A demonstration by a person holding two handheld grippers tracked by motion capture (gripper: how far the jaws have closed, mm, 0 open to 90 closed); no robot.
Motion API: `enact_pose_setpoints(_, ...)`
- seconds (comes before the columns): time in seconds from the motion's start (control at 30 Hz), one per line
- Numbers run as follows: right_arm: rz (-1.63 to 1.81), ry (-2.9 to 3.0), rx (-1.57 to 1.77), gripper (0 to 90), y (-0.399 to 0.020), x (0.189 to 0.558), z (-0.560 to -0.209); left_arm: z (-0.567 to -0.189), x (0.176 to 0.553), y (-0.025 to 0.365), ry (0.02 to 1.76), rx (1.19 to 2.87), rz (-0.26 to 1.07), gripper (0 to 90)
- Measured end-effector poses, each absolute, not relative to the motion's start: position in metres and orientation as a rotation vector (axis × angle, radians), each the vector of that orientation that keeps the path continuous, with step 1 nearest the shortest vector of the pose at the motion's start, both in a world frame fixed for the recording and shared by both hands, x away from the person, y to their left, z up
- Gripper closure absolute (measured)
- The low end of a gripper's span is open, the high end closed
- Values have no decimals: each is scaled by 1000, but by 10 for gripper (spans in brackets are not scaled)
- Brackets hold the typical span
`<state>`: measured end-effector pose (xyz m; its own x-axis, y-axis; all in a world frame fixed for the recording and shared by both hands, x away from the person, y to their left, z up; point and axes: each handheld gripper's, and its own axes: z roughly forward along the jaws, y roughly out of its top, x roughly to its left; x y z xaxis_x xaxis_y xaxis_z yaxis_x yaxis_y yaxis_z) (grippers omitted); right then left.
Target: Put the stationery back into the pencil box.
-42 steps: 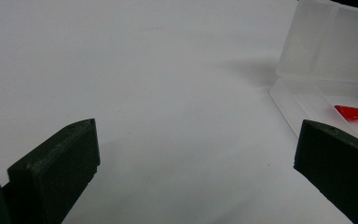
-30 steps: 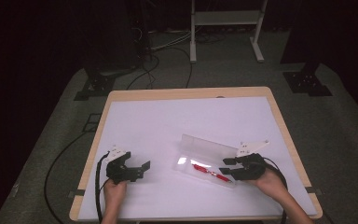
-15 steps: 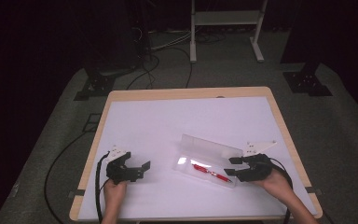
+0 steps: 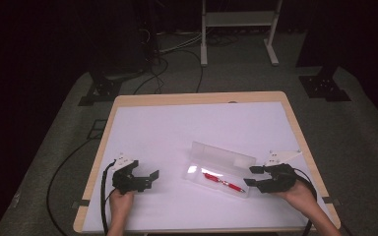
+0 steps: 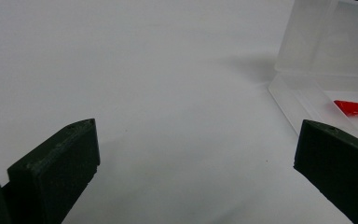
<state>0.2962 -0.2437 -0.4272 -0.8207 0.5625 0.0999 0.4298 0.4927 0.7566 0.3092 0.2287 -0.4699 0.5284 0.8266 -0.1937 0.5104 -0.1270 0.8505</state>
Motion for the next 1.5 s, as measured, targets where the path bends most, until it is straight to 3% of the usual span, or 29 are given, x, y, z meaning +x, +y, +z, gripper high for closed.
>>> enact_pose_setpoints(1.5,1231,2489,1043,382,-300,273,-451,-470,309,228,1116,1790,407,0)
